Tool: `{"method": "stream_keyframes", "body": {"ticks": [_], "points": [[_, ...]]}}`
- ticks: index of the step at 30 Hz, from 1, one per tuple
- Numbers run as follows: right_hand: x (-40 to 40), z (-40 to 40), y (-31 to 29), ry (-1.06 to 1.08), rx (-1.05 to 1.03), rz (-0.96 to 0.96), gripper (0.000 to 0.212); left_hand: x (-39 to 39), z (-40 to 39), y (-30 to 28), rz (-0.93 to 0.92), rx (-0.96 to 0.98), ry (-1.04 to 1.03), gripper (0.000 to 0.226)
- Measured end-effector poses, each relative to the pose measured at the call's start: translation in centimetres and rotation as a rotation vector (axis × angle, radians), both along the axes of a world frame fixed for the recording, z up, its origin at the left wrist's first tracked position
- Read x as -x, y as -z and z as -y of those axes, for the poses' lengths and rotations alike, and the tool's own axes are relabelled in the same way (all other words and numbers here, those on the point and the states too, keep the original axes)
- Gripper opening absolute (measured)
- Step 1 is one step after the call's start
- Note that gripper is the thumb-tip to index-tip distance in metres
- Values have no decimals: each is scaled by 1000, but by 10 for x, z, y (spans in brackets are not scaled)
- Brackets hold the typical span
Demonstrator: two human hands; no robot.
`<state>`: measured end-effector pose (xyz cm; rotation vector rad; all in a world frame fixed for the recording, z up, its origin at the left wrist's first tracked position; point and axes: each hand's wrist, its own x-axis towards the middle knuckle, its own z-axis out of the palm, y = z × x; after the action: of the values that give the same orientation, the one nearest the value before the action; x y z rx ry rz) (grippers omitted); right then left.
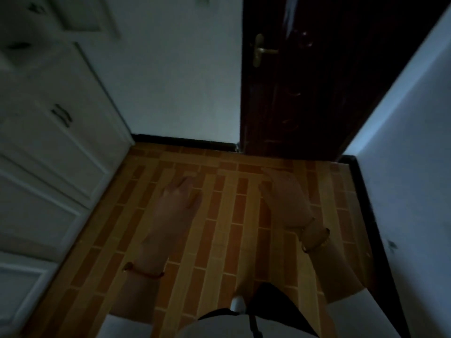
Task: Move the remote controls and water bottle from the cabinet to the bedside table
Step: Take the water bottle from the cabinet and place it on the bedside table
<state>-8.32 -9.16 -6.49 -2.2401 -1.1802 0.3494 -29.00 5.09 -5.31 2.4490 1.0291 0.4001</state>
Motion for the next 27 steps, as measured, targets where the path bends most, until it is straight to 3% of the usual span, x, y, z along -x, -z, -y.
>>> {"method": "stream_keyframes", "body": {"ticks": [5,9,27], "points": [[-11,-80,5,-161,-45,-40,45,7,-55,6,7,-9,-110,41],[-27,-157,14,-244,-22,-16,58,3,-103,11,45,-4,-236,37],[-104,-534,-27,-735,-155,-9,45,-58,-368,-21,93,-143,-729,37]]}}
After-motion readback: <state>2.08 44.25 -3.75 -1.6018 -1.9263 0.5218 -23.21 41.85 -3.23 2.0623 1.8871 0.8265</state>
